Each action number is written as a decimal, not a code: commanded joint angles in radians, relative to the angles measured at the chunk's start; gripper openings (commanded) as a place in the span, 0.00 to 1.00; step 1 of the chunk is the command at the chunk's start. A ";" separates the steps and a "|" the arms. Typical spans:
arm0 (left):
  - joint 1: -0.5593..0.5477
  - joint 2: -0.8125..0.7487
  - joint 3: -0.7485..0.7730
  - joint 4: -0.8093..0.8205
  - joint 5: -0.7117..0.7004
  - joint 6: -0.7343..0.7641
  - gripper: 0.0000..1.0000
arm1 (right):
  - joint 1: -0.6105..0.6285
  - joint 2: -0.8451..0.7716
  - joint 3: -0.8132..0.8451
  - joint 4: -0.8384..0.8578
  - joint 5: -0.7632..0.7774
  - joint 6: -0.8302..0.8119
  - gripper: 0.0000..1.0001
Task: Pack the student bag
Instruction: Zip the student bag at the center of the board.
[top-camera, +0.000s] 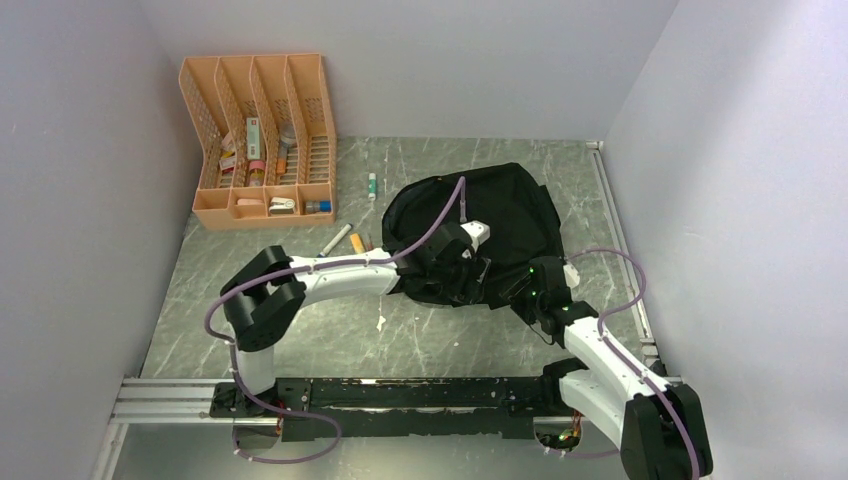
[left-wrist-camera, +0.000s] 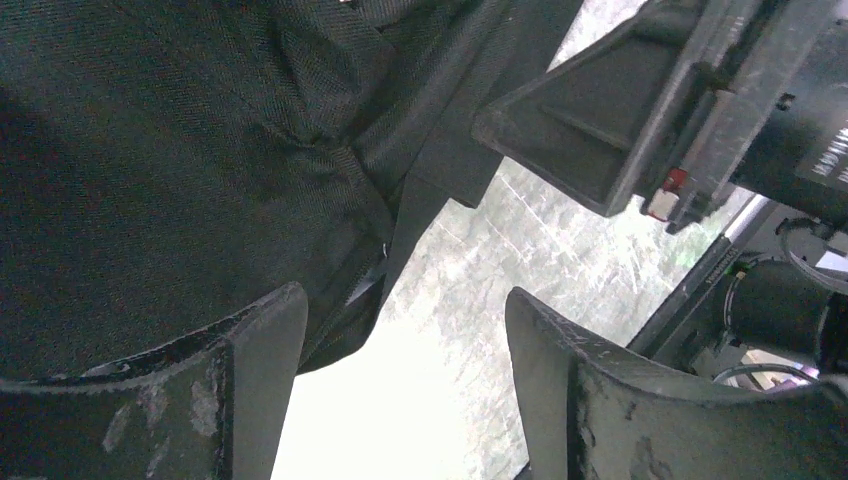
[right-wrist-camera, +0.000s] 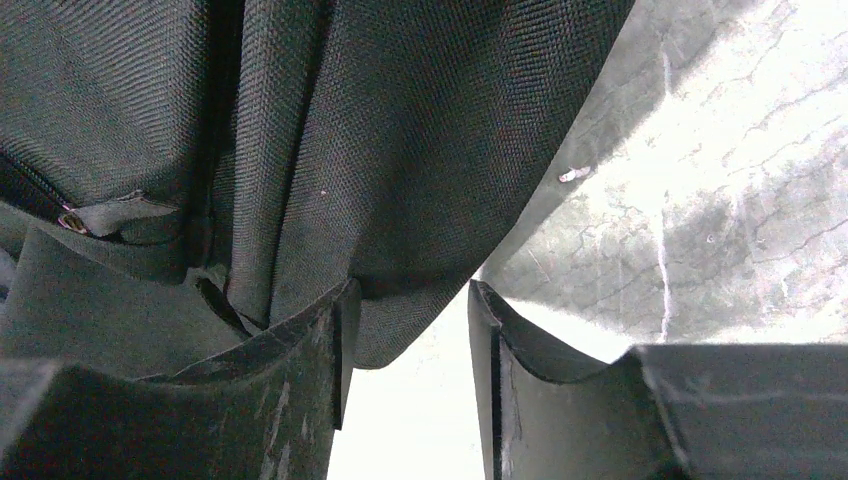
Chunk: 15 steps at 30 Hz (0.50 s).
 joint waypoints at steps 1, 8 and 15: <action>-0.005 0.045 0.047 0.053 -0.025 -0.044 0.76 | -0.001 -0.013 -0.020 0.006 0.018 0.014 0.47; -0.004 0.108 0.067 0.087 -0.071 -0.120 0.72 | -0.001 -0.017 -0.022 0.005 0.019 0.010 0.46; -0.004 0.159 0.076 0.144 -0.086 -0.170 0.58 | -0.001 -0.021 -0.031 0.009 0.014 0.016 0.46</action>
